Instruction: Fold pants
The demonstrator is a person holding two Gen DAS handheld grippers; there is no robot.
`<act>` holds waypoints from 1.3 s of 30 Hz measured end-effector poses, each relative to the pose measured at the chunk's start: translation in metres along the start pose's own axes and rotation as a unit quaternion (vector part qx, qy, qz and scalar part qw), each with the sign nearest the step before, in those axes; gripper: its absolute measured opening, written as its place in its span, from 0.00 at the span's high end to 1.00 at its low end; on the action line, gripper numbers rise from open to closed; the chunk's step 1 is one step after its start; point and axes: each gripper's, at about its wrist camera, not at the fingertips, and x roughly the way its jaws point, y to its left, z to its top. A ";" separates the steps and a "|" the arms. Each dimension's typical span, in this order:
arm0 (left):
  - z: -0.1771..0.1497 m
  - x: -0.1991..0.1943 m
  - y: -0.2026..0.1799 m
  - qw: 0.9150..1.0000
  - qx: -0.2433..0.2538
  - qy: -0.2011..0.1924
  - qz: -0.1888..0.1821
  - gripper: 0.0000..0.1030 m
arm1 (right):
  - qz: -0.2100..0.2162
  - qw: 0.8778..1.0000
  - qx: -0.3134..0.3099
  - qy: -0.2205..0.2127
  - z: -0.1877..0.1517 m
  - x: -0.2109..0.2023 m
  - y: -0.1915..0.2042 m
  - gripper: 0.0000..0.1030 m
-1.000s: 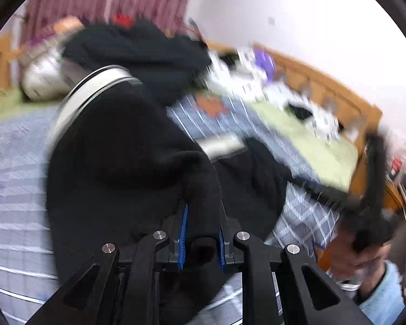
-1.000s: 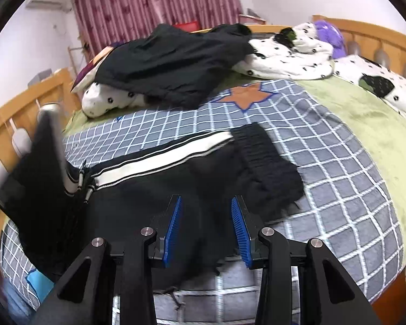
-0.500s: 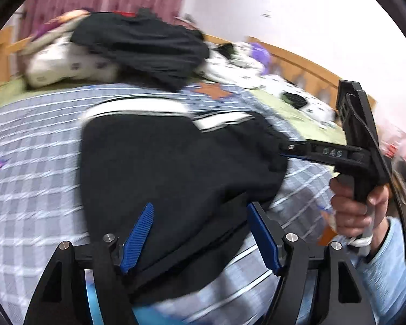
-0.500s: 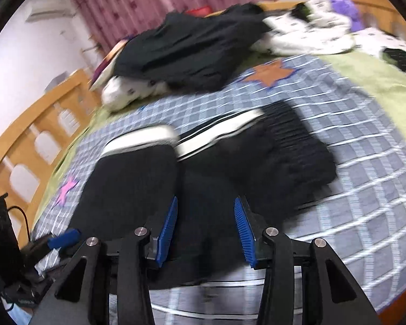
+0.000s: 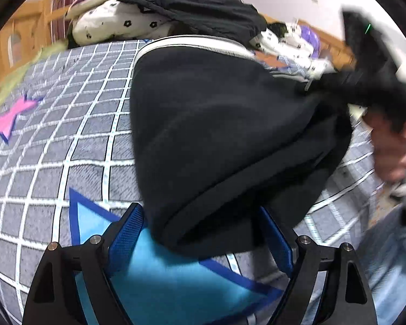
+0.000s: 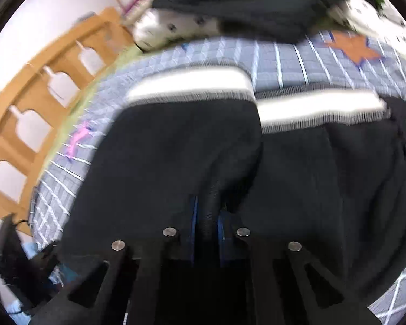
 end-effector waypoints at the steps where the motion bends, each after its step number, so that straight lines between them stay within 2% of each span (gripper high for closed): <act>1: 0.000 0.000 -0.004 1.000 0.006 -0.006 0.012 0.17 | 0.015 1.000 -0.005 -0.022 0.004 -0.013 -0.001 0.90; 5: -0.001 -0.007 -0.012 0.999 0.009 -0.018 0.026 0.18 | 0.038 0.993 -0.035 -0.103 0.015 -0.068 -0.009 0.91; 8: -0.003 -0.020 -0.010 0.999 0.003 -0.042 -0.031 0.19 | 0.016 0.981 -0.052 -0.188 0.013 -0.124 -0.034 0.91; 10: -0.001 -0.024 -0.011 0.997 0.000 -0.040 -0.069 0.17 | 0.000 0.978 -0.016 -0.207 0.008 -0.144 -0.066 0.91; 11: 0.001 -0.024 -0.014 0.995 -0.001 -0.035 -0.089 0.17 | -0.024 0.978 0.008 -0.209 0.002 -0.148 -0.087 0.91; 12: 0.003 -0.023 -0.019 0.995 0.003 -0.029 -0.099 0.17 | -0.049 0.978 0.027 -0.200 -0.001 -0.146 -0.103 0.90; 13: 0.005 -0.021 -0.025 0.995 0.010 -0.026 -0.099 0.17 | -0.081 0.981 0.046 -0.168 -0.005 -0.135 -0.121 0.90; 14: 0.005 -0.019 -0.029 0.995 0.016 -0.026 -0.096 0.17 | -0.094 0.984 0.052 -0.145 -0.009 -0.126 -0.130 0.90; 15: 0.004 -0.019 -0.035 0.995 0.024 -0.027 -0.088 0.17 | -0.126 0.986 0.058 -0.096 -0.016 -0.104 -0.143 0.88; 16: 0.001 -0.020 -0.038 0.996 0.029 -0.027 -0.083 0.17 | -0.146 0.985 0.059 -0.075 -0.021 -0.093 -0.148 0.84; 19: -0.001 -0.032 -0.037 0.994 0.031 -0.026 -0.100 0.19 | -0.184 0.979 0.015 -0.087 -0.033 -0.099 -0.141 0.78; 23: 0.004 -0.056 -0.033 0.995 0.037 -0.044 -0.088 0.19 | -0.187 0.973 0.031 -0.132 -0.042 -0.131 -0.132 0.77; 26: 0.030 -0.056 -0.034 0.995 0.029 -0.049 -0.083 0.21 | -0.171 0.974 -0.010 -0.145 -0.041 -0.142 -0.113 0.78; 28: 0.048 -0.048 -0.044 0.997 0.035 -0.040 -0.061 0.23 | -0.170 0.976 -0.039 -0.132 -0.041 -0.137 -0.104 0.78; 29: 0.054 -0.039 -0.050 0.997 0.042 -0.032 -0.049 0.25 | -0.178 0.976 -0.057 -0.110 -0.043 -0.129 -0.101 0.78; 31: 0.054 -0.009 -0.059 0.999 0.046 0.010 -0.018 0.28 | -0.190 0.978 -0.060 -0.061 -0.048 -0.108 -0.108 0.78; 33: 0.044 0.013 -0.058 0.999 0.022 0.039 -0.027 0.27 | -0.197 0.979 -0.050 0.000 -0.059 -0.086 -0.120 0.78; 35: 0.035 0.019 -0.051 0.998 -0.022 0.038 -0.055 0.27 | -0.183 0.983 -0.029 0.001 -0.060 -0.088 -0.125 0.78; 37: 0.045 0.015 -0.048 0.997 -0.023 0.047 -0.063 0.28 | -0.175 0.984 -0.029 0.016 -0.056 -0.093 -0.126 0.78; 39: 0.060 0.005 -0.042 0.997 -0.027 0.027 -0.062 0.28 | -0.166 0.985 -0.038 0.020 -0.050 -0.101 -0.128 0.79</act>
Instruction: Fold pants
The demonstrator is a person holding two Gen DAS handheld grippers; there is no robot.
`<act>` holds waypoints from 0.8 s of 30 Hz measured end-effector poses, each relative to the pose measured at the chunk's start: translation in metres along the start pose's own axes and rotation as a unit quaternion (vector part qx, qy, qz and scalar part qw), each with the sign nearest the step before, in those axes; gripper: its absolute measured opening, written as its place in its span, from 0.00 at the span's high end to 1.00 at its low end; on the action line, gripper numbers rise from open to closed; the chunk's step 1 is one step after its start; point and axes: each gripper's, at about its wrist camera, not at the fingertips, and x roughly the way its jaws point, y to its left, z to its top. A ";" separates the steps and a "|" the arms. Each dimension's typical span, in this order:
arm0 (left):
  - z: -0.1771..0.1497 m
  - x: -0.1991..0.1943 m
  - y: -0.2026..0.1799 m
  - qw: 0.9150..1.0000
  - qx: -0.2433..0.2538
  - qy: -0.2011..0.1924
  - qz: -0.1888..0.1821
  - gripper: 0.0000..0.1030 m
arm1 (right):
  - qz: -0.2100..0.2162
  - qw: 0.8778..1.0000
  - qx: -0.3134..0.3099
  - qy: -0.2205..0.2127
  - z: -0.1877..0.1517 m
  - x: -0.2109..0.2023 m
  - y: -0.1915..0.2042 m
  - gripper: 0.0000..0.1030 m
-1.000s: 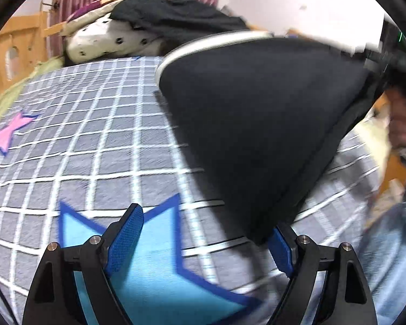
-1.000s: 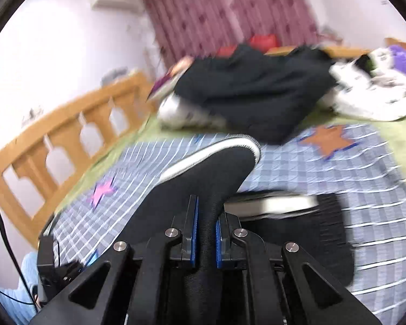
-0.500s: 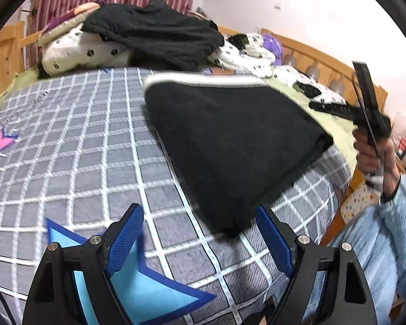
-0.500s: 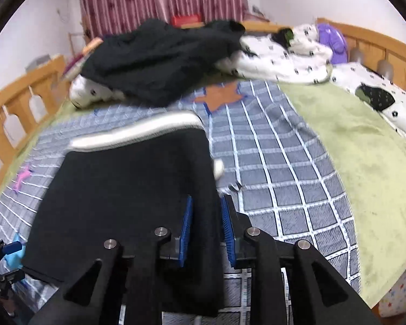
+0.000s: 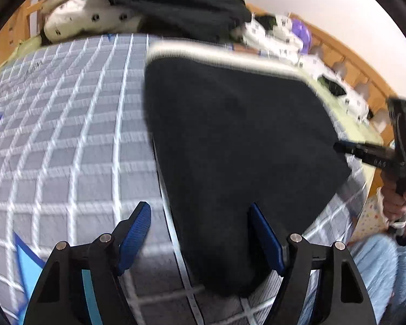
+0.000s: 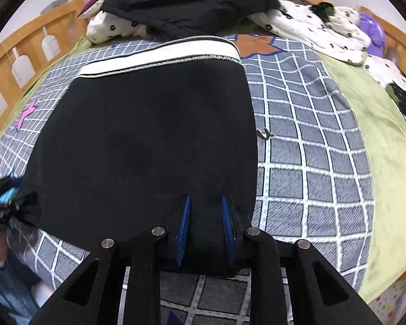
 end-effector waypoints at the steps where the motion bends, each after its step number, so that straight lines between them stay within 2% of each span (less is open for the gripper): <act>1: 0.008 -0.002 0.002 1.000 -0.001 -0.009 0.007 0.28 | 0.003 1.000 0.003 -0.008 0.004 -0.005 -0.003 0.77; 2: 0.017 -0.002 0.004 1.000 -0.003 -0.012 0.012 0.29 | 0.007 1.000 0.010 -0.020 0.010 -0.009 -0.007 0.74; 4: 0.034 0.004 0.007 1.000 -0.010 -0.008 0.009 0.29 | 0.014 0.999 0.026 -0.040 0.024 -0.014 -0.015 0.61; 7: 0.061 0.023 0.012 1.000 -0.021 -0.002 0.001 0.29 | 0.021 0.997 0.055 -0.058 0.053 -0.001 -0.027 0.49; 10: 0.073 0.054 0.012 0.999 -0.023 0.030 0.016 0.28 | 0.024 0.997 0.066 -0.035 0.074 0.028 -0.033 0.49; 12: 0.075 0.074 0.019 0.998 -0.036 0.047 0.005 0.25 | 0.029 0.997 0.068 -0.020 0.081 0.048 -0.037 0.45; 14: 0.072 0.087 0.028 0.997 -0.056 0.047 -0.010 0.23 | 0.038 0.996 0.072 -0.020 0.083 0.055 -0.042 0.42; 19: 0.074 0.093 0.025 0.998 -0.047 0.023 -0.020 0.25 | 0.046 0.998 0.046 -0.009 0.093 0.067 -0.043 0.42; 21: 0.076 0.094 0.026 0.997 -0.055 0.021 -0.043 0.41 | 0.060 0.997 0.045 -0.006 0.094 0.070 -0.048 0.42; 22: 0.078 0.095 0.028 0.996 -0.067 0.020 -0.049 0.44 | 0.070 0.996 0.048 -0.005 0.093 0.071 -0.051 0.42; 24: 0.081 0.093 0.029 0.995 -0.090 0.013 -0.047 0.57 | 0.103 0.992 0.068 -0.004 0.092 0.079 -0.060 0.42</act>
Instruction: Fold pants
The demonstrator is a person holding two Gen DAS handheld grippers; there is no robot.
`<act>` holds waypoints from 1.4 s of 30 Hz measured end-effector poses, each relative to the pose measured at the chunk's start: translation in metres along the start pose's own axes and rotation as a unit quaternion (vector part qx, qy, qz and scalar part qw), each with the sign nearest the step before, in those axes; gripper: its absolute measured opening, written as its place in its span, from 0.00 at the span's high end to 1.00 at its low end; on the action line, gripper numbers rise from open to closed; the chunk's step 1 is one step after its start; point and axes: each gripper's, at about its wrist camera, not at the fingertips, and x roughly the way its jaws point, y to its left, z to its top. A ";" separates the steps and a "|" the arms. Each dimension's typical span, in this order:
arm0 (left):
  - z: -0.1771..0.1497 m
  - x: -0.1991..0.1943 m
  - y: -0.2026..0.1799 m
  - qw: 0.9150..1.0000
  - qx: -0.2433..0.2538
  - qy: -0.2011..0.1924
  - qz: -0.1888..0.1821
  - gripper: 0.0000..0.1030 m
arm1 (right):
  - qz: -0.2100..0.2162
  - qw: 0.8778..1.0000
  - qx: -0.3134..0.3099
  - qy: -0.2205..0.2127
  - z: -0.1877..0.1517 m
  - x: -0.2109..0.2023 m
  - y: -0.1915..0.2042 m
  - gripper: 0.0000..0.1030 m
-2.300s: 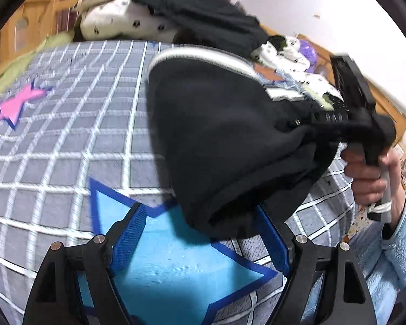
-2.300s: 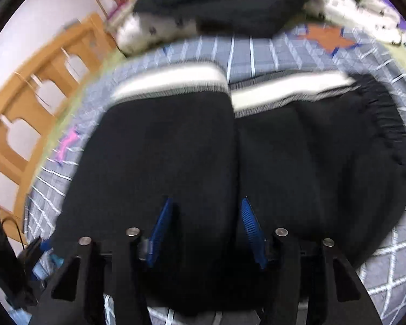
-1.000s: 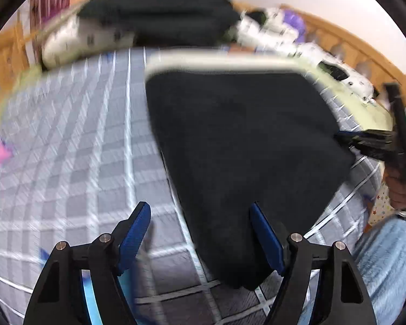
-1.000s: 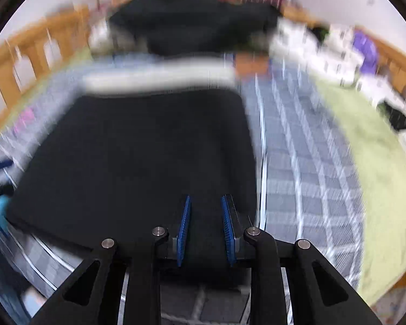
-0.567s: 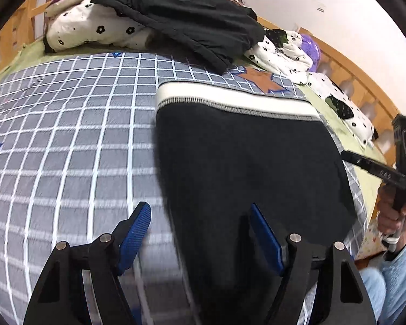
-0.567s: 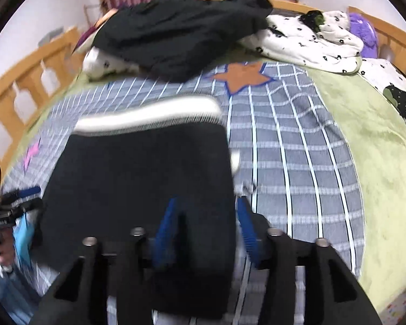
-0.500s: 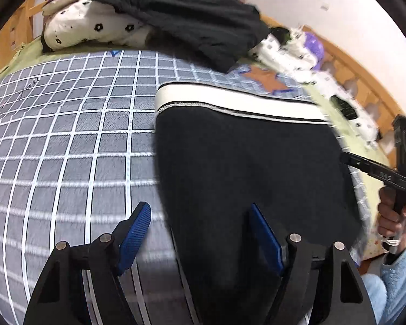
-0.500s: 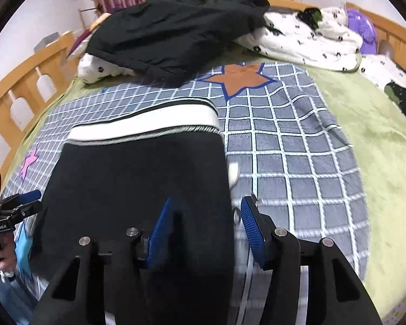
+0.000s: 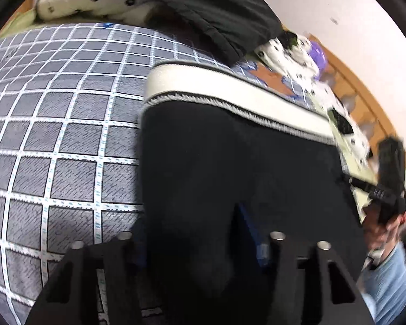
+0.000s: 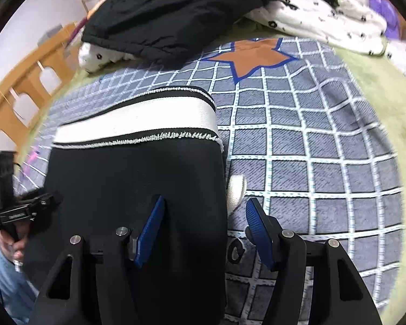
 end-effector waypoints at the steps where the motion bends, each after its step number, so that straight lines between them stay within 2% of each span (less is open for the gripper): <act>1: 0.002 -0.001 0.000 1.000 -0.005 -0.002 0.003 0.59 | 0.013 1.000 0.013 0.003 -0.001 0.003 -0.004 0.42; 3: 0.006 -0.005 -0.005 1.000 -0.010 -0.001 0.013 0.65 | 0.051 0.997 0.059 0.013 -0.003 0.007 -0.016 0.42; 5: 0.010 -0.012 -0.003 1.000 -0.021 -0.001 0.003 0.70 | 0.072 0.994 0.075 0.016 -0.005 0.004 -0.014 0.56; 6: 0.011 -0.017 0.001 0.999 -0.031 -0.002 -0.012 0.72 | 0.066 0.995 0.077 0.007 -0.005 -0.001 -0.009 0.58; 7: 0.013 -0.021 0.004 0.999 -0.037 -0.004 -0.025 0.73 | 0.054 0.996 0.072 0.001 -0.006 -0.006 -0.005 0.70; 8: 0.016 -0.030 0.007 0.998 -0.039 -0.007 -0.045 0.75 | 0.029 0.998 0.061 -0.014 -0.006 -0.017 0.004 0.77; 9: 0.016 -0.036 0.007 0.998 -0.035 -0.010 -0.054 0.76 | 0.028 0.997 0.069 -0.027 -0.007 -0.026 0.008 0.83; 11: 0.017 -0.051 0.007 0.998 -0.019 -0.018 -0.066 0.76 | 0.047 0.993 0.093 -0.050 -0.007 -0.042 0.017 0.86; 13: 0.021 -0.068 0.010 0.997 -0.004 -0.027 -0.066 0.76 | 0.042 0.993 0.082 -0.074 -0.006 -0.059 0.046 0.86; 16: 0.031 -0.101 0.034 0.998 0.002 -0.045 -0.047 0.76 | 0.054 0.993 0.062 -0.081 0.000 -0.064 0.087 0.87; 19: 0.044 -0.137 0.076 0.998 -0.002 -0.053 -0.016 0.76 | 0.087 0.992 0.044 -0.076 0.007 -0.051 0.137 0.87; 22: 0.055 -0.163 0.115 0.997 0.022 -0.052 0.048 0.76 | 0.143 0.987 0.042 -0.058 0.015 -0.024 0.176 0.87; 24: 0.056 -0.163 0.137 0.996 0.024 -0.047 0.071 0.74 | 0.160 0.985 0.029 -0.052 0.016 -0.007 0.199 0.87; 26: 0.053 -0.146 0.163 0.997 0.018 -0.029 0.069 0.70 | 0.133 0.989 -0.013 -0.057 0.014 0.013 0.227 0.87; 27: 0.049 -0.137 0.171 0.997 0.017 -0.026 0.069 0.68 | 0.103 0.992 -0.037 -0.067 0.011 0.020 0.236 0.87; 28: 0.044 -0.128 0.178 0.996 0.021 -0.028 0.077 0.67 | 0.050 0.992 -0.078 -0.082 0.005 0.030 0.245 0.85; 29: 0.039 -0.119 0.181 0.995 0.025 -0.032 0.094 0.61 | 0.006 0.990 -0.115 -0.078 -0.001 0.042 0.250 0.84; 30: 0.035 -0.111 0.182 0.994 0.027 -0.030 0.105 0.49 | -0.032 0.989 -0.135 -0.057 -0.005 0.060 0.249 0.83; 31: 0.034 -0.108 0.181 0.993 0.030 -0.028 0.112 0.48 | -0.046 0.989 -0.131 -0.047 -0.009 0.070 0.244 0.84; 33: 0.036 -0.119 0.177 0.989 0.039 -0.046 0.139 0.49 | -0.044 0.991 -0.117 -0.049 -0.008 0.067 0.240 0.83; 35: 0.036 -0.139 0.170 0.979 0.058 -0.084 0.174 0.48 | -0.044 0.992 -0.104 -0.055 -0.001 0.052 0.241 0.82; 36: 0.039 -0.146 0.168 0.976 0.067 -0.101 0.180 0.48 | -0.043 0.992 -0.097 -0.066 0.002 0.044 0.242 0.82; 38: 0.048 -0.157 0.156 0.974 0.077 -0.127 0.173 0.46 | -0.046 0.989 -0.099 -0.098 0.006 0.028 0.246 0.81; 39: 0.056 -0.156 0.151 0.975 0.078 -0.129 0.162 0.46 | -0.042 0.987 -0.102 -0.112 0.012 0.022 0.249 0.81; 42: 0.081 -0.138 0.134 0.982 0.089 -0.111 0.124 0.46 | -0.013 0.987 -0.107 -0.120 0.037 0.026 0.262 0.81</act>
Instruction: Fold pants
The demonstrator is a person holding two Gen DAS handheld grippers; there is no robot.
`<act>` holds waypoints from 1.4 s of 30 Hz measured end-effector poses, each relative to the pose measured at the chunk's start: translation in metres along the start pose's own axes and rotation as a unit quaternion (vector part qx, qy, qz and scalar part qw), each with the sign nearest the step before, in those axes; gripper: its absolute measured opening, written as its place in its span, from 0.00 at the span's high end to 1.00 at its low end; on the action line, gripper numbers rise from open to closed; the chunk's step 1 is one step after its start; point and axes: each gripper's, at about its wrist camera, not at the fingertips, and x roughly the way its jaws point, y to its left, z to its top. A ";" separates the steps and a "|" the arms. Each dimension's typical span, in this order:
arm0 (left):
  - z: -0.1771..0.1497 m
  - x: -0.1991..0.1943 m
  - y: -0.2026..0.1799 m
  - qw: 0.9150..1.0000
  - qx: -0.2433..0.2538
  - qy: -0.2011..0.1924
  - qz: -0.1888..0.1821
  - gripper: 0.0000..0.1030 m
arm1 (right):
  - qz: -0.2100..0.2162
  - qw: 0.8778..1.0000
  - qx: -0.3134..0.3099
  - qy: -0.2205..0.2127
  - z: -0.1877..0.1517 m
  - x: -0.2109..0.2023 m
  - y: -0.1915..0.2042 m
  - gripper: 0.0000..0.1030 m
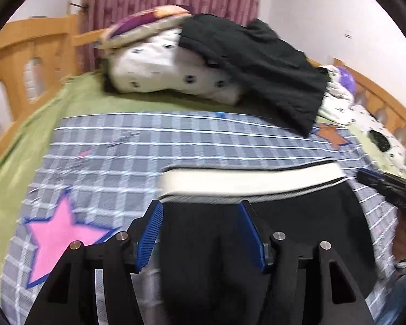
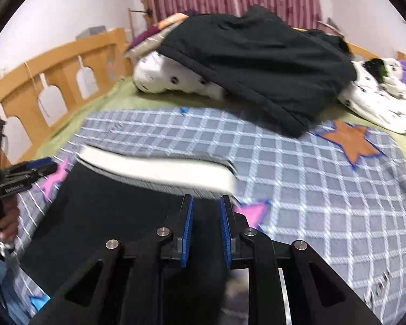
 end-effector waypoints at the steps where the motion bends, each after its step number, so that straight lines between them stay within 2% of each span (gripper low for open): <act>1: 0.004 0.010 -0.005 1.000 0.011 0.005 -0.006 0.46 | 0.004 1.000 -0.002 -0.003 0.006 0.007 0.003 0.81; 3: 0.004 0.045 -0.012 0.999 0.025 0.032 0.035 0.47 | 0.008 1.000 -0.022 -0.005 0.012 0.029 0.013 0.81; 4: 0.002 0.064 -0.011 0.996 0.022 0.056 0.060 0.47 | -0.007 0.999 -0.039 0.007 0.011 0.047 0.017 0.81; 5: -0.002 0.081 -0.009 0.995 0.016 0.076 0.059 0.47 | -0.035 0.997 -0.058 0.031 0.004 0.066 0.019 0.82; 6: -0.004 0.082 -0.012 0.995 0.018 0.069 0.063 0.47 | -0.048 0.996 -0.064 0.043 -0.001 0.080 0.019 0.83; 8: -0.005 0.080 -0.016 0.995 0.030 0.058 0.072 0.46 | -0.040 0.998 -0.051 0.020 -0.004 0.083 0.011 0.83; 10: -0.006 0.082 -0.015 0.996 0.027 0.055 0.069 0.46 | -0.035 0.998 -0.041 0.030 -0.003 0.081 0.007 0.83; 16: -0.010 0.080 -0.020 0.996 0.030 0.049 0.071 0.45 | -0.050 0.997 -0.050 0.019 -0.005 0.082 0.011 0.82; 19: -0.009 0.070 -0.018 0.996 0.026 0.044 0.070 0.47 | -0.039 0.998 -0.036 0.023 -0.004 0.076 0.009 0.78; 22: 0.002 0.055 -0.010 0.998 -0.007 0.008 0.055 0.47 | -0.029 0.999 -0.014 0.028 0.006 0.065 0.003 0.68; 23: 0.003 0.059 -0.009 0.999 -0.006 0.011 0.050 0.47 | -0.023 0.999 -0.009 0.024 0.009 0.061 0.002 0.67; 25: -0.001 0.080 -0.010 0.997 0.010 0.044 0.058 0.47 | -0.024 1.000 -0.002 0.005 0.010 0.059 0.002 0.63; 26: -0.005 0.090 -0.011 0.997 0.015 0.052 0.060 0.47 | -0.024 1.000 -0.003 0.011 0.008 0.065 0.003 0.63; 27: -0.006 0.090 -0.013 0.997 0.017 0.049 0.062 0.47 | -0.038 0.998 -0.017 0.037 0.002 0.080 0.006 0.64; 28: -0.005 0.089 -0.015 0.996 0.021 0.048 0.065 0.47 | -0.053 0.997 -0.030 0.041 -0.001 0.087 0.009 0.64; 29: -0.004 0.089 -0.016 0.996 0.023 0.048 0.067 0.47 | -0.055 0.998 -0.034 0.027 -0.002 0.086 0.010 0.64; 35: -0.004 0.088 -0.011 0.998 0.012 0.046 0.052 0.46 | -0.027 0.999 -0.001 0.032 -0.002 0.087 -0.003 0.63; 39: -0.011 0.075 -0.010 0.997 0.014 0.064 0.034 0.45 | -0.043 0.998 -0.007 0.033 -0.003 0.084 0.002 0.60; 42: -0.023 0.057 -0.020 0.995 0.049 0.064 0.057 0.44 | -0.061 0.997 -0.012 0.044 -0.003 0.071 0.007 0.56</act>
